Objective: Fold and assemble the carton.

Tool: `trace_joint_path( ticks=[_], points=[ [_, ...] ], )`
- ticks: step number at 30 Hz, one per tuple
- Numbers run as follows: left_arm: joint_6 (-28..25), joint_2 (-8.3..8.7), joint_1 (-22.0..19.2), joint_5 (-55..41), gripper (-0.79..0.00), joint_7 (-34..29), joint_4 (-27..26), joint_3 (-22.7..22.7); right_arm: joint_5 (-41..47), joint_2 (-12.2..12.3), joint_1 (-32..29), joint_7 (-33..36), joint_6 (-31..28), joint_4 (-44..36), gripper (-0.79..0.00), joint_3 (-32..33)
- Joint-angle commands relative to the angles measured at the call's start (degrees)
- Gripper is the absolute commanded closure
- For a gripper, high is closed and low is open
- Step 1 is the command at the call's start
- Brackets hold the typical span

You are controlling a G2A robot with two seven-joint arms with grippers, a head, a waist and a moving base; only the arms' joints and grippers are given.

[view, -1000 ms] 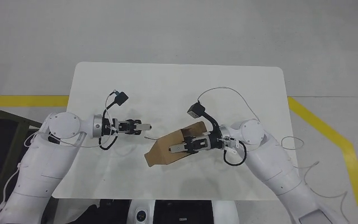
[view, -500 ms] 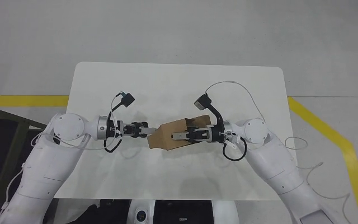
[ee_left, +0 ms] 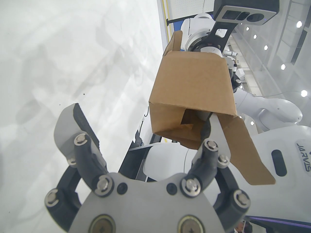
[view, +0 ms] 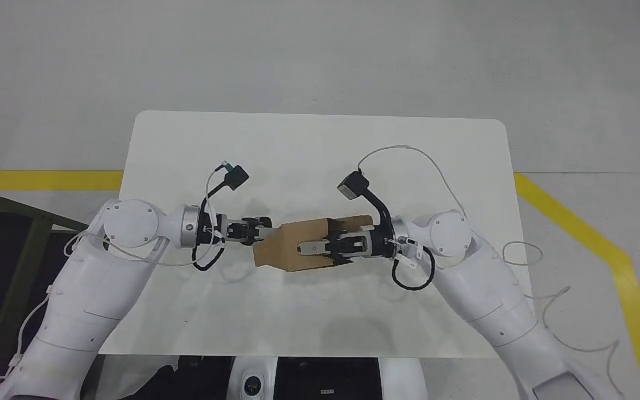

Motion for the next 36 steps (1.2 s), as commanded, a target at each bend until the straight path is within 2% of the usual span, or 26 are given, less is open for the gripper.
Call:
trace_joint_path(
  ticks=[1, 11, 26, 36],
  points=[
    [0.0, 0.02, 0.1, -0.1, -0.785, 0.0, 0.1, 0.0, 0.0, 0.0, 0.0, 0.0, 0.0, 0.1, 0.0, -0.1],
    [-0.2, 0.33, 0.8, -0.2, -0.785, 0.0, 0.4, -1.2, -2.2, 0.4, -0.1, -1.4, -0.1, 1.8, 0.0, 1.9],
    [0.3, 1.1, 3.2, -1.7, -0.785, 0.8, -1.9, -4.8, -11.8, 2.4, -3.3, -4.6, 3.4, 0.8, 0.0, 7.6],
    [1.2, 1.17, 1.0, 8.1, -0.785, 1.1, -3.6, -2.2, -11.3, 2.0, -2.5, -4.0, 4.4, -1.9, 0.0, 5.1]
  ],
)
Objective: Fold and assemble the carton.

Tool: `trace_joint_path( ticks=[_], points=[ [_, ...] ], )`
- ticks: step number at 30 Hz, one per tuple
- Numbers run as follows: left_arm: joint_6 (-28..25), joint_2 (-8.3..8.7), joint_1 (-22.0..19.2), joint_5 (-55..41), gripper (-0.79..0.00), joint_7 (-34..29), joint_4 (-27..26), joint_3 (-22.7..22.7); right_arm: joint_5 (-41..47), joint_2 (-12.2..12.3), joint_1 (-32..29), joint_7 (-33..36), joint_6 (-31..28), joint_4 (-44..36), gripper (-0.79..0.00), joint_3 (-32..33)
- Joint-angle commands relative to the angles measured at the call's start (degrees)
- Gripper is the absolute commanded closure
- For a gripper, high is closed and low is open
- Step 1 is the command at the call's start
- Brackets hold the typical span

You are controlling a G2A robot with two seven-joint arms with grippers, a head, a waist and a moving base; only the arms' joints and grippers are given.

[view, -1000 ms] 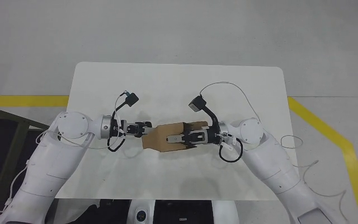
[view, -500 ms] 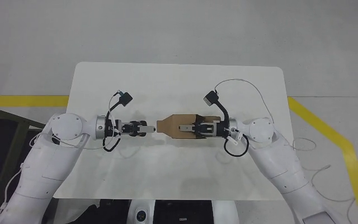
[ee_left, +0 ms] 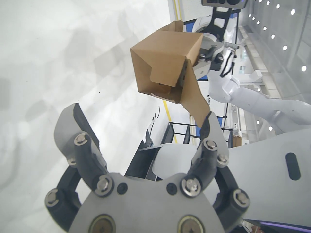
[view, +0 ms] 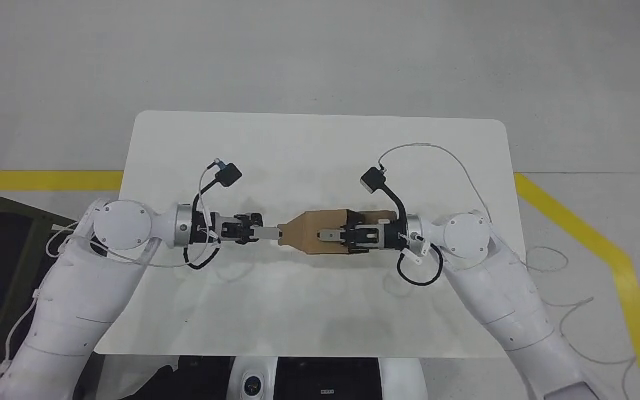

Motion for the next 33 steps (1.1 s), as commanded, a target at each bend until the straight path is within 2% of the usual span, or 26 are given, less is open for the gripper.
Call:
trace_joint_path(
  ticks=[1, 17, 33],
  points=[
    [0.3, 0.03, -0.3, 1.6, -0.785, 0.3, -0.2, 0.3, 0.3, -0.1, 0.3, 0.1, 0.1, 0.0, 0.0, -0.4],
    [1.4, 0.88, 2.0, 2.8, -0.785, 0.7, -1.1, -2.4, 2.1, -0.1, 0.6, 0.3, -0.7, -0.3, 0.0, -0.3],
    [1.3, 0.77, 1.5, 2.0, -0.785, 0.8, -0.6, -0.7, 6.1, -0.5, 1.0, 1.6, -1.5, -1.8, 0.0, -1.9]
  ],
)
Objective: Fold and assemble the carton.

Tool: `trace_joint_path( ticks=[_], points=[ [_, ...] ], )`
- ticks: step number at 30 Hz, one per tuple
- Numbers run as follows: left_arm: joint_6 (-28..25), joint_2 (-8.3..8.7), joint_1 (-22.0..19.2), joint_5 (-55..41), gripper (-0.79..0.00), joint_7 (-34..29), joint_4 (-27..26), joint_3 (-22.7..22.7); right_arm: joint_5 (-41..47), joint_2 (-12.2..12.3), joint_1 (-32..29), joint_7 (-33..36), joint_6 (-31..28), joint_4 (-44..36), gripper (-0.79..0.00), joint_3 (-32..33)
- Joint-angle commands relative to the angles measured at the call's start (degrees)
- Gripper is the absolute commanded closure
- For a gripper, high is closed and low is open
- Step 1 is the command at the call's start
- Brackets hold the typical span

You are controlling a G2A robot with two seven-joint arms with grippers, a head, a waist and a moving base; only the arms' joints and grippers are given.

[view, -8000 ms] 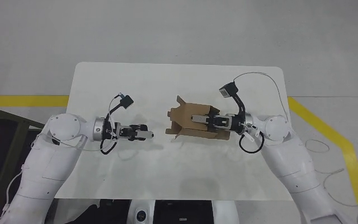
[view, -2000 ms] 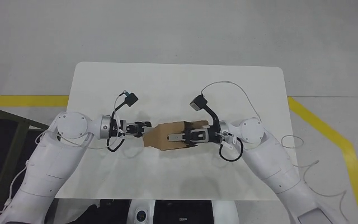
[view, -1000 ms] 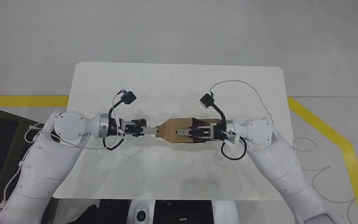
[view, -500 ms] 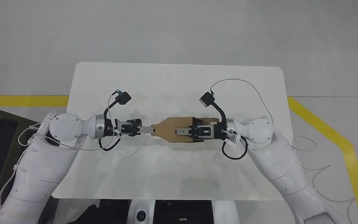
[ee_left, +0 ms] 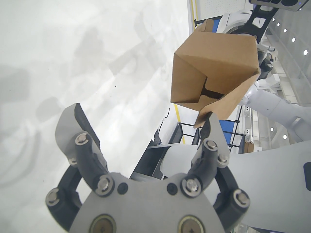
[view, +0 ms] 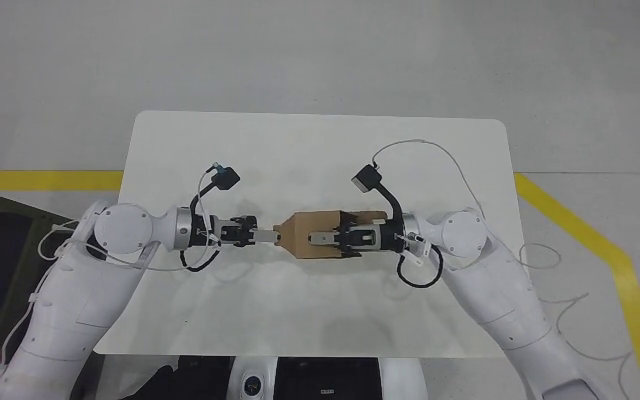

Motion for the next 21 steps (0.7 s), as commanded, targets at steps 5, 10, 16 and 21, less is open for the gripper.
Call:
trace_joint_path(
  ticks=[5, 10, 16, 21],
  points=[
    [-0.3, -0.04, -0.3, -0.8, -0.785, 0.1, 1.0, 0.3, 1.2, -0.3, 0.5, 0.0, -0.5, 0.4, 0.0, -1.1],
    [-0.5, -0.11, -0.4, -1.4, -0.785, 0.1, 1.2, 0.8, 2.9, -0.7, 1.0, -0.2, -1.1, 0.6, 0.0, -1.8],
    [-0.6, -0.31, -1.0, -2.3, -0.785, 0.3, 0.8, 1.8, 3.7, -1.1, 1.7, -0.4, -1.6, 1.2, 0.0, -2.8],
    [-0.8, -0.37, -1.2, -2.6, -0.785, 0.4, 1.1, 2.2, 4.5, -1.4, 1.9, -0.6, -2.1, 1.6, 0.0, -3.3]
  ],
)
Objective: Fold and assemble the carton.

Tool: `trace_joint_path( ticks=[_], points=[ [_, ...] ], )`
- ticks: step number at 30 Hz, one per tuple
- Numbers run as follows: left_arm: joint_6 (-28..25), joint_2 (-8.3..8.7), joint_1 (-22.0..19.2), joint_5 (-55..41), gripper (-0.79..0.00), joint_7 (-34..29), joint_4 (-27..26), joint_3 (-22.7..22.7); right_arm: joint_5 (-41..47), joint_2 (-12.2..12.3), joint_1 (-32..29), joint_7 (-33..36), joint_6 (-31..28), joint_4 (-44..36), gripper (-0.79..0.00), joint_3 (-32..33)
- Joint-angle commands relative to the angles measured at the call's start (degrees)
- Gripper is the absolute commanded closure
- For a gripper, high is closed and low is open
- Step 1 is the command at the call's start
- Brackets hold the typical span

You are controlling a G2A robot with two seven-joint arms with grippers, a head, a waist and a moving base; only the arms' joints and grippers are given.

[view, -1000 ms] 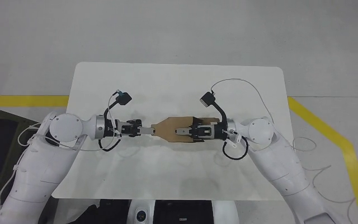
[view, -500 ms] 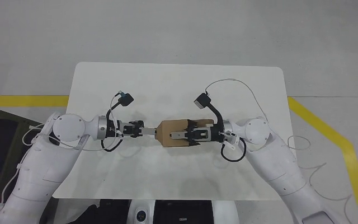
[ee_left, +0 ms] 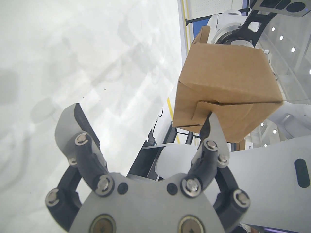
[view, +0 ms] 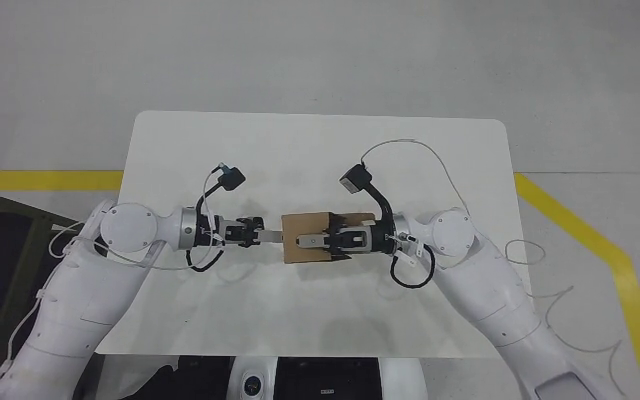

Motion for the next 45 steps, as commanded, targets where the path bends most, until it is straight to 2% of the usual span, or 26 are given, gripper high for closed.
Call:
trace_joint_path(
  ticks=[1, 45],
  points=[
    [-0.1, -0.02, 0.0, -0.2, -0.785, 0.0, 0.1, 0.1, 0.2, -0.1, 0.0, -0.1, -0.1, 0.1, 0.0, -0.1],
    [-1.6, -0.96, -2.7, -3.4, -0.785, 0.9, 1.8, 3.6, 1.3, -1.0, -0.3, -0.2, -0.7, 1.3, 0.0, -0.6]
  ],
)
